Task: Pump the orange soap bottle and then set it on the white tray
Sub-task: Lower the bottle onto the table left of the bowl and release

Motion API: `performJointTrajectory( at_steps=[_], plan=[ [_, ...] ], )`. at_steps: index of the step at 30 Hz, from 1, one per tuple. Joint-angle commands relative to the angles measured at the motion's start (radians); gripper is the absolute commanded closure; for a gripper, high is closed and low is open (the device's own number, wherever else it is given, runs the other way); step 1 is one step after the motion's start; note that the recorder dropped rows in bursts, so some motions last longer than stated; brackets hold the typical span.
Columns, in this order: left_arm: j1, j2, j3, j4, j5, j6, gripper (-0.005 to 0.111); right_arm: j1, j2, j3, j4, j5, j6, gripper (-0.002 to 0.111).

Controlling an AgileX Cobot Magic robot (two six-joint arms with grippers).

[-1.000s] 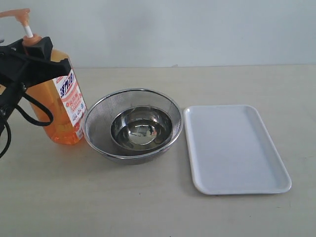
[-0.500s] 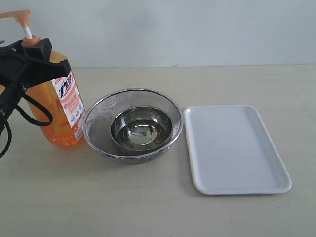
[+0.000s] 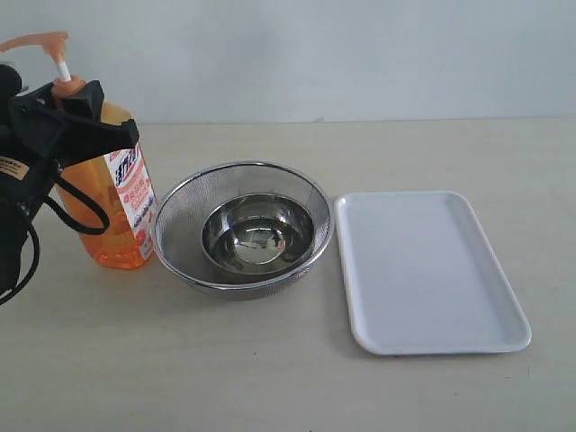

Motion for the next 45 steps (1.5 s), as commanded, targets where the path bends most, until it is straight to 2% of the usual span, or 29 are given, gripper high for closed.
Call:
performJointTrajectory(
  at_steps=[1,3,9,11,21,28,40,45],
  plan=[
    [-0.003,-0.002,-0.014,0.018,-0.082,0.002,0.1,-0.001,-0.005,-0.001,0.001,-0.003,-0.002,0.108],
    [-0.003,-0.002,-0.014,0.049,-0.082,0.002,0.092,-0.001,-0.005,-0.001,0.001,-0.003,-0.002,0.108],
    [-0.003,-0.002,-0.014,0.068,-0.082,-0.059,0.041,-0.001,-0.005,-0.001,0.001,-0.003,-0.002,0.108],
    [-0.003,-0.002,-0.014,0.064,-0.082,-0.069,0.033,-0.001,-0.005,-0.001,0.001,-0.003,-0.002,0.108],
    [-0.003,-0.002,-0.006,0.014,-0.032,-0.021,0.032,-0.001,-0.005,-0.001,0.001,-0.003,-0.002,0.108],
    [-0.003,-0.072,0.04,0.004,-0.026,-0.021,0.032,-0.001,-0.005,-0.001,0.001,-0.003,-0.002,0.108],
    [-0.003,-0.204,0.095,0.006,0.154,-0.015,0.032,-0.001,-0.005,-0.001,0.001,-0.003,-0.002,0.108],
    [-0.003,-0.244,0.14,0.006,0.188,0.016,0.032,-0.001,-0.005,-0.001,0.001,-0.003,-0.002,0.108]
  ],
)
